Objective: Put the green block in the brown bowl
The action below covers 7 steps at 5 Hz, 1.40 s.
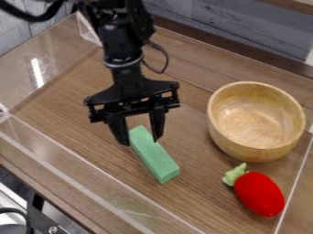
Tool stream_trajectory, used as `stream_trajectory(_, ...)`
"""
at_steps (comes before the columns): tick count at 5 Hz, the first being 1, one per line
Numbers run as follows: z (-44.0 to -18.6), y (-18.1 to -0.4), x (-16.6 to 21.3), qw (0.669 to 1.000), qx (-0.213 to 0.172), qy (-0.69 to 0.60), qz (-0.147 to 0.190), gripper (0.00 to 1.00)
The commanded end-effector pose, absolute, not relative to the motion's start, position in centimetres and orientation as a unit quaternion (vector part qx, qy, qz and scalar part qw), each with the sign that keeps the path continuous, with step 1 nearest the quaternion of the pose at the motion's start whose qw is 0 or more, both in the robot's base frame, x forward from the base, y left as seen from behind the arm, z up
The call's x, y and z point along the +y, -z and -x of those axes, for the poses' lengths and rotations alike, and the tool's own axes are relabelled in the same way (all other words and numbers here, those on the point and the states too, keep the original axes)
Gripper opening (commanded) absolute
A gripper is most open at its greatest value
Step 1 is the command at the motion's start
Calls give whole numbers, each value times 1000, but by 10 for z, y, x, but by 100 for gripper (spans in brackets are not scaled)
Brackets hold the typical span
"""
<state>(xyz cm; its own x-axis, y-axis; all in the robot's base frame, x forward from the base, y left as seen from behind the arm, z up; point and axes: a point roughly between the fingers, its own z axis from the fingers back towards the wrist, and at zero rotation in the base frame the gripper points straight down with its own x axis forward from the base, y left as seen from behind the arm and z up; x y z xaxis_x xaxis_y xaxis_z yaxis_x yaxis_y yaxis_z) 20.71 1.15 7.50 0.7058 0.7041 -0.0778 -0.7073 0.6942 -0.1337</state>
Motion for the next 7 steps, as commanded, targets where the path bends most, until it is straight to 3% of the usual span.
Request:
stream_trajectory(1,-216,-63,13,894,-19,-440,87,100)
stream_trajectory(2,-220,-42,8,872,-29,-481,86,100)
stream_trajectory(4,-223,-56,-19,850,-70,-516,78,100)
stream_trajectory(6,-227,-60,-10,838,-125,-530,33,100)
stream_trajectory(7,-228,-41,-1,847,-126,-516,16,100)
